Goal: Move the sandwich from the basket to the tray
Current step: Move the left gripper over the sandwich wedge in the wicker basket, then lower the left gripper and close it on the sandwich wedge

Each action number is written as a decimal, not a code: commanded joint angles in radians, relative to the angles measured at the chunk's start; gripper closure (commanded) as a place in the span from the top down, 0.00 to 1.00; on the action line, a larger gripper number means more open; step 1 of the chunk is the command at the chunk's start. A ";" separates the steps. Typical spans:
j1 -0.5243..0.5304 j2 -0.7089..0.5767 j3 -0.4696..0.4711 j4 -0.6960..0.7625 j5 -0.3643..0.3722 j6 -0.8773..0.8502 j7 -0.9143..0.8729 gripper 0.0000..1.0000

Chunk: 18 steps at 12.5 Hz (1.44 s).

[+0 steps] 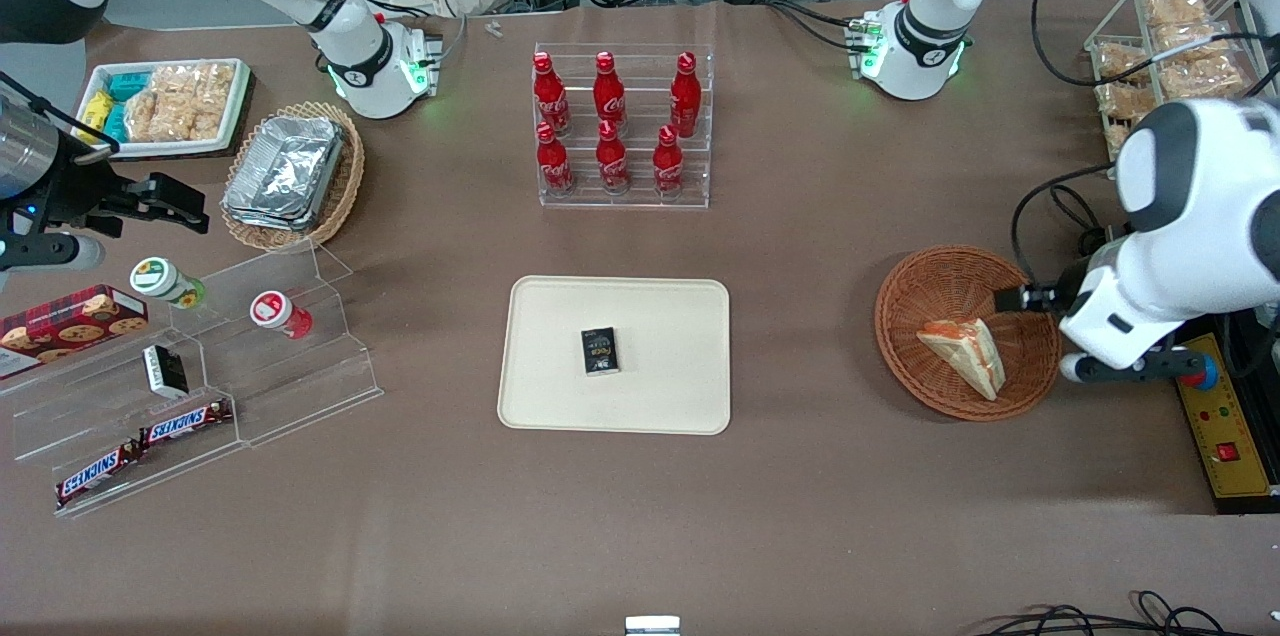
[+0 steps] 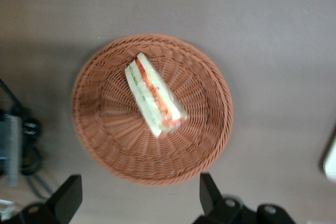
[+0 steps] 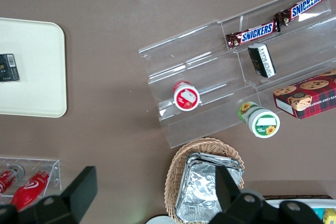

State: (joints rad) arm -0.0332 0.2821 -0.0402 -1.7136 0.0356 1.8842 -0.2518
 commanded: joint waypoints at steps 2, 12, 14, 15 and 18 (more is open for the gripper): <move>-0.002 -0.044 0.000 -0.312 0.017 0.388 -0.257 1.00; 0.003 0.114 0.026 -0.321 0.015 0.524 -0.464 0.87; -0.001 0.158 0.022 -0.252 0.012 0.515 -0.591 0.41; -0.005 0.181 0.019 -0.221 0.015 0.512 -0.619 0.01; -0.014 0.183 0.019 -0.196 0.015 0.507 -0.626 0.00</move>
State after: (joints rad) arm -0.0422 0.4426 -0.0199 -1.9578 0.0361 2.4033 -0.8444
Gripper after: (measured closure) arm 0.621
